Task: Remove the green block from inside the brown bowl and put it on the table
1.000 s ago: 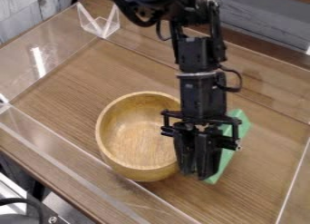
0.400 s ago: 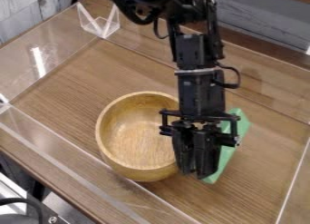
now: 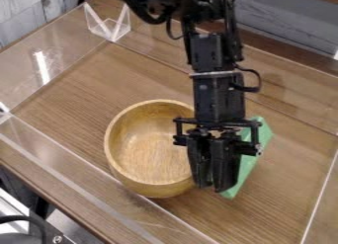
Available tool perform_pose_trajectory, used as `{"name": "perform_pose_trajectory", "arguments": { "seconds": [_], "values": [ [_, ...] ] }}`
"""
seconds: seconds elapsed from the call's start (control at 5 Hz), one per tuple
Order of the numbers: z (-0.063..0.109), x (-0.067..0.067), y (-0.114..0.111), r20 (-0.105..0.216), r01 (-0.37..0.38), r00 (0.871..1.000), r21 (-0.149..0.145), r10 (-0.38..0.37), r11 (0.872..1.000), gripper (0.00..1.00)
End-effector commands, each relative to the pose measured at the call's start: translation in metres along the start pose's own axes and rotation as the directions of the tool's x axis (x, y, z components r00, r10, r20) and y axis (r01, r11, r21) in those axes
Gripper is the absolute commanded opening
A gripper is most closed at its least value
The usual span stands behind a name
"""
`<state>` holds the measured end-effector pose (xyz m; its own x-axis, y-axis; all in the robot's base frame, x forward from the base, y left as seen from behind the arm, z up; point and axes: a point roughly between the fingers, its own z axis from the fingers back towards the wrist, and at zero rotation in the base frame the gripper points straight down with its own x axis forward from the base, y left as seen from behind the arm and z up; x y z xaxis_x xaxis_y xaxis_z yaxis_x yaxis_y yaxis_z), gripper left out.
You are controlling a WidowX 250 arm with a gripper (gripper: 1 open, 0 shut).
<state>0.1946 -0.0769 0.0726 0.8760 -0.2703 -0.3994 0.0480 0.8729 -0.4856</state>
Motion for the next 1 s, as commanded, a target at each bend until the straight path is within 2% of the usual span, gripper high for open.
{"name": "perform_pose_trajectory", "arguments": {
  "seconds": [0.0,0.8],
  "values": [
    [0.0178,0.0006,-0.0076,0.066,0.038,0.997,0.001,-0.038,0.999,0.0],
    [0.0211,-0.003,-0.01,0.049,0.047,0.998,-0.026,-0.045,0.999,0.0]
  ]
}}
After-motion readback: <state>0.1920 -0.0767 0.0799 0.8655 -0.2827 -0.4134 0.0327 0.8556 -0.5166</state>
